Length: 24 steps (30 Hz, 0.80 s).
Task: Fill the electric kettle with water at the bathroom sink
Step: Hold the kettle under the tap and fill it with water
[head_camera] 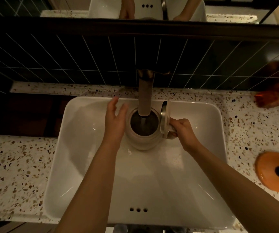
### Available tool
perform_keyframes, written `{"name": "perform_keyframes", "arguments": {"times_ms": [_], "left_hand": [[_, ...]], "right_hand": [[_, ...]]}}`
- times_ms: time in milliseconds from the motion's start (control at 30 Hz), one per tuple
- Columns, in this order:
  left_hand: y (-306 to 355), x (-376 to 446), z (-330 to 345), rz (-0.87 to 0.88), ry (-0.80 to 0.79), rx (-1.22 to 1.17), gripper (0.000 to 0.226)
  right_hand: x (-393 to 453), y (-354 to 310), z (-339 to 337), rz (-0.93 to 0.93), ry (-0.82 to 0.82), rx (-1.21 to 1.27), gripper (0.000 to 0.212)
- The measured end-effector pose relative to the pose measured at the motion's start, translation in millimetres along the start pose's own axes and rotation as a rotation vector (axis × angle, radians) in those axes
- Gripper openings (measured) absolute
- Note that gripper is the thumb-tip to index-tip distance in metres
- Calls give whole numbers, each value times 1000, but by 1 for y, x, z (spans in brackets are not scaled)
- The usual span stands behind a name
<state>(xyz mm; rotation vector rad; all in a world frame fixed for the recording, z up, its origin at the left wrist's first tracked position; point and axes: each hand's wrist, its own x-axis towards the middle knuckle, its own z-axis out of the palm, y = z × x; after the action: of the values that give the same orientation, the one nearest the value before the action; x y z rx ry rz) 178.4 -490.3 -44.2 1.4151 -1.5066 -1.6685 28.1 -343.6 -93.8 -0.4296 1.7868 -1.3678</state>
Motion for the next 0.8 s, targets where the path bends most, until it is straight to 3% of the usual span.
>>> {"name": "perform_keyframes", "arguments": {"times_ms": [200,333,500,800], "left_hand": [[48,13,14,627,-230,461,50],[59,23,25,858,-355,779,53],[59,31,30,909,-396,855,58],[52,34,30,871,-425,761,62]], "right_hand": [[3,-3,0,-8,-1,-50,49],[3,-3,0,-7,2,-56,56],[2,-1,-1,-2,-2,-40,80],[-1,-9,2,-3,3,-51,77]]}}
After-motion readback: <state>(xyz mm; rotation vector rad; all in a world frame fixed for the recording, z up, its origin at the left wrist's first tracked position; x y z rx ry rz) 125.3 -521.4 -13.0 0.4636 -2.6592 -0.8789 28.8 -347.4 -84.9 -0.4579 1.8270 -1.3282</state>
